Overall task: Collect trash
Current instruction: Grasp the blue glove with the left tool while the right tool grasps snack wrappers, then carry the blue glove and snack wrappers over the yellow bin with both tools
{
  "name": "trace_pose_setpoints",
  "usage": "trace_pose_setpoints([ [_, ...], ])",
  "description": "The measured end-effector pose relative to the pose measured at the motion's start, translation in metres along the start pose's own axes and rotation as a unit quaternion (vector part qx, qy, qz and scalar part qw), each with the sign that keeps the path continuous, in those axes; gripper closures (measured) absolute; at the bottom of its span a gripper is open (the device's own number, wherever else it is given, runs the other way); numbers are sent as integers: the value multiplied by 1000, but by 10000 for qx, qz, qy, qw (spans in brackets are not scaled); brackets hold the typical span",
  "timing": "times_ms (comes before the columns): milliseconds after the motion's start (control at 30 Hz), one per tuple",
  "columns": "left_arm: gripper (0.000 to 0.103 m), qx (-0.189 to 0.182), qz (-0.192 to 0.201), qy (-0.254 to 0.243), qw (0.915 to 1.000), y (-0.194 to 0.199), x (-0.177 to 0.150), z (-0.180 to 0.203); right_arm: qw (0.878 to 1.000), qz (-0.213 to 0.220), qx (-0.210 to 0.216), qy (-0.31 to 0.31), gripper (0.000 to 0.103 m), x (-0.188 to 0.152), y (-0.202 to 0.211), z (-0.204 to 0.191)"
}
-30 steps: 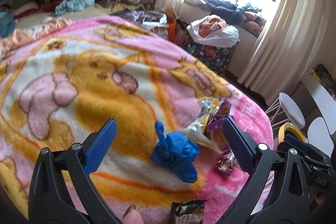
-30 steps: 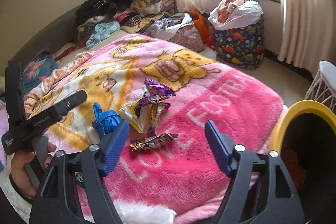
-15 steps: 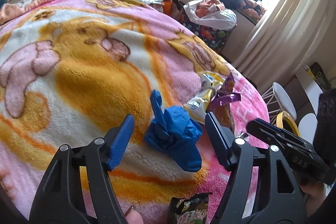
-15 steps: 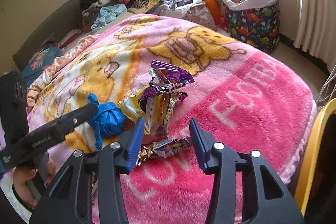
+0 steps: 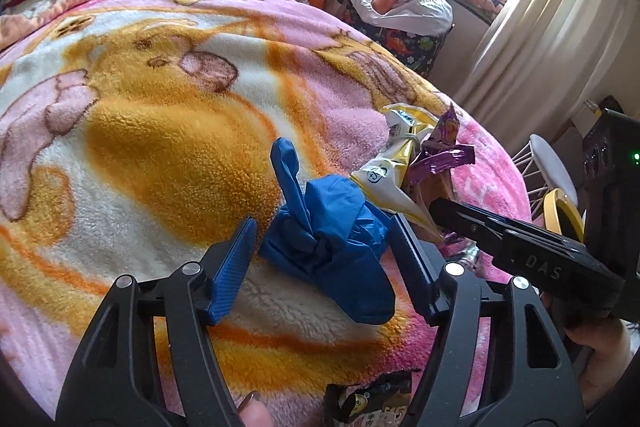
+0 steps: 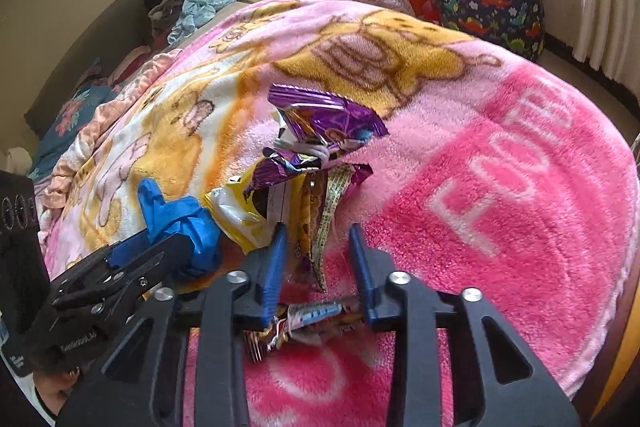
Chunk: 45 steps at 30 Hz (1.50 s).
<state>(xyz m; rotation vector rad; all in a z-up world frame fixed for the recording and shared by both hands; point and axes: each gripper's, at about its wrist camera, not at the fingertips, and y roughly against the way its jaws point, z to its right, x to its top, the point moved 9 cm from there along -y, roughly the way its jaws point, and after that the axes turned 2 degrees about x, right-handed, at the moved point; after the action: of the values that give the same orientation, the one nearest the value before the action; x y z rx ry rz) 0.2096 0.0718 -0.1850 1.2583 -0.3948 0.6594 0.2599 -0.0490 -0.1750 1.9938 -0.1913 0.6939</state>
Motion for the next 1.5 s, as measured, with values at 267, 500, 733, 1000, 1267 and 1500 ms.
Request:
trace_pose_setpoints([
  [267, 68, 237, 38, -238, 9994, 1, 0, 0, 9992, 357, 24, -183, 90, 3, 22, 7],
  [500, 84, 199, 196, -399, 9988, 10, 7, 8, 9976, 589, -110, -359, 90, -2, 48, 23],
  [733, 86, 69, 464, -459, 9978, 30, 20, 24, 9949, 840, -52, -551, 90, -3, 73, 35],
  [1000, 86, -54, 631, -584, 9963, 45, 28, 42, 9933, 1002, -70, -565, 90, -2, 94, 37],
  [1267, 86, -165, 706, -742, 9946, 53, 28, 63, 9922, 1123, -159, -511, 90, -6, 113, 38],
  [1500, 86, -264, 771, -893, 9927, 60, 28, 82, 9909, 1236, -239, -472, 90, -9, 128, 38],
])
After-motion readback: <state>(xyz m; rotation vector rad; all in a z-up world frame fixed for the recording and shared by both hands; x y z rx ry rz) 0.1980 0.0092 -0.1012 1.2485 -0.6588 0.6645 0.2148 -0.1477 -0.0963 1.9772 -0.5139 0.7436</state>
